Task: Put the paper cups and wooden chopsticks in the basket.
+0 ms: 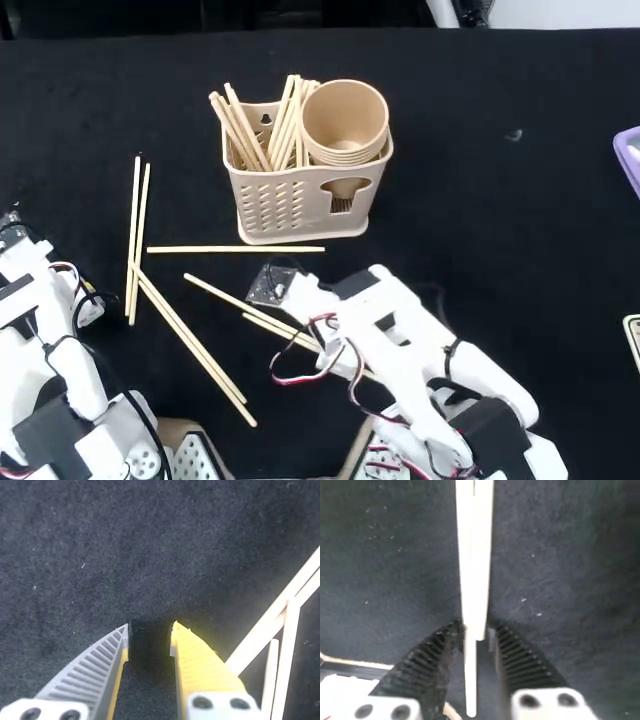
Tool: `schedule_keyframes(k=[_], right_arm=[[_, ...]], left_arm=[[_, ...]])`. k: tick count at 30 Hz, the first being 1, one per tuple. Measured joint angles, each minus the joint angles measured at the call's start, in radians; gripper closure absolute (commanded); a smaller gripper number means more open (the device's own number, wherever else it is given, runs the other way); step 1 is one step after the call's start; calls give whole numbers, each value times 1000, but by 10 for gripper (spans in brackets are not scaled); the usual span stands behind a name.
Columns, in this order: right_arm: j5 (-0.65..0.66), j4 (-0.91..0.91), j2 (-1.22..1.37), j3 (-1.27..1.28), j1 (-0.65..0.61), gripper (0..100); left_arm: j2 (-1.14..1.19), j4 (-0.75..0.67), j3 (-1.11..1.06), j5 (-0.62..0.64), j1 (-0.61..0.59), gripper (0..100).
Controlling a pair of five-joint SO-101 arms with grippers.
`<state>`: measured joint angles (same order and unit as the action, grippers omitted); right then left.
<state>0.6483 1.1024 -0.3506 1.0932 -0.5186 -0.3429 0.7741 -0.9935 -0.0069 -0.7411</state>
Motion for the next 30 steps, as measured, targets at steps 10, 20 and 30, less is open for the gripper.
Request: schedule_keyframes(k=[10, 20, 30], right_arm=[[52, -8, 14, -8, 31, 988], [58, 80, -253, -26, 95, 987], [-55, 83, -321, -5, -38, 796]], left_arm=[[0, 0, 0, 0, 0, 863], [0, 0, 0, 0, 0, 863], [0, 0, 0, 0, 0, 863]])
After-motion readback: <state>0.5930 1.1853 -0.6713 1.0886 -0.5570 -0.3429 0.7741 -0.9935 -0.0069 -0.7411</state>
